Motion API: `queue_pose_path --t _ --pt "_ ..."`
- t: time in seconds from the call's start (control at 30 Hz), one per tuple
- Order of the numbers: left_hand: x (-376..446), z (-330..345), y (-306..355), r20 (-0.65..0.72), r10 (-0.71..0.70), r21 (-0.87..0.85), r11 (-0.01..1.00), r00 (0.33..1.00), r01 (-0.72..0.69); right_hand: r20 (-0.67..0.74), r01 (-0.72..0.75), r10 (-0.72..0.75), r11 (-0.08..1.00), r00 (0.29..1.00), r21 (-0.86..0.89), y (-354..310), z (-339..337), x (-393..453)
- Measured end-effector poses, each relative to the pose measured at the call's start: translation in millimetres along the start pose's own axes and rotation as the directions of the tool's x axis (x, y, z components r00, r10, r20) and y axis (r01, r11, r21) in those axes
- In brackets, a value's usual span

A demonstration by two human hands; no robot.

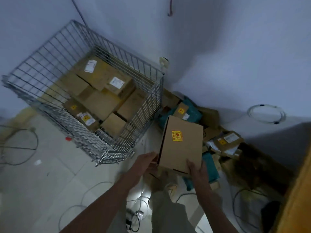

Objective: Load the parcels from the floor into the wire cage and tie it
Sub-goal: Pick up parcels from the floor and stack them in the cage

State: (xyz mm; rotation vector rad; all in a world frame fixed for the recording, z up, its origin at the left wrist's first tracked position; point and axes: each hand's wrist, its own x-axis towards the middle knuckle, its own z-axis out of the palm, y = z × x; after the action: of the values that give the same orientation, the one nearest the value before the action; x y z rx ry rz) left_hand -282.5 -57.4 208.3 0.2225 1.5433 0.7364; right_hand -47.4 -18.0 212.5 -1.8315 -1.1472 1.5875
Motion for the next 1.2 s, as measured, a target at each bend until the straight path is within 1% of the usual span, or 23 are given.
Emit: queue_pose_path --t 0.07,0.13,0.23,0.37,0.5,0.6,0.67,0.73,0.8,0.9,0.97,1.03,1.1,1.2 --pt "-18 -25 12 0.011 0.051 -0.013 0.999 0.999 -0.051 0.000 0.079 -0.079 0.995 0.997 -0.055 -24 17 -12" --pt "-33 -52 21 0.021 0.086 -0.014 0.996 0.996 -0.086 0.031 0.133 -0.130 0.986 0.991 -0.101 -46 38 -25" --pt "-52 -96 32 0.026 0.118 -0.044 0.992 0.993 -0.117 0.043 0.190 -0.186 0.975 0.982 -0.111 -78 76 -42" --pt "-74 -166 35 -0.026 0.149 -0.103 0.983 0.988 -0.151 0.074 0.191 -0.180 0.966 0.981 -0.177 -101 146 -64" --pt "-95 -241 28 -0.080 0.187 -0.138 0.971 0.979 -0.196 0.057 0.178 -0.168 0.939 0.984 -0.293 -120 223 -95" --pt "-114 -291 24 -0.096 0.212 -0.138 0.965 0.973 -0.224 0.036 0.175 -0.172 0.940 0.984 -0.293 -125 273 -122" --pt "-126 -320 26 -0.101 0.224 -0.122 0.964 0.969 -0.236 0.034 0.153 -0.149 0.940 0.988 -0.304 -124 300 -139" --pt "-133 -343 28 -0.115 0.228 -0.101 0.966 0.967 -0.240 0.032 0.122 -0.118 0.953 0.992 -0.276 -121 322 -150" --pt "-134 -363 31 -0.131 0.219 -0.106 0.967 0.967 -0.234 0.037 0.068 -0.060 0.963 0.997 -0.260 -123 341 -162" --pt "-130 -384 34 -0.124 0.196 -0.132 0.968 0.973 -0.212 0.051 -0.054 0.063 0.986 0.997 -0.158 -125 360 -173" --pt "-124 -398 37 -0.112 0.143 -0.168 0.973 0.983 -0.161 0.073 -0.128 0.136 0.986 0.988 -0.105 -129 365 -175" --pt "-118 -413 40 -0.105 0.064 -0.216 0.973 0.992 -0.085 0.105 -0.204 0.203 0.979 0.974 0.003 -133 367 -175" --pt "-114 -428 43 -0.093 0.025 -0.257 0.965 0.995 -0.049 0.130 -0.267 0.254 0.960 0.958 0.090 -138 369 -172" --pt "-111 -445 52 -0.057 0.019 -0.270 0.962 0.998 -0.034 0.138 -0.293 0.279 0.952 0.950 0.091 -142 376 -160"
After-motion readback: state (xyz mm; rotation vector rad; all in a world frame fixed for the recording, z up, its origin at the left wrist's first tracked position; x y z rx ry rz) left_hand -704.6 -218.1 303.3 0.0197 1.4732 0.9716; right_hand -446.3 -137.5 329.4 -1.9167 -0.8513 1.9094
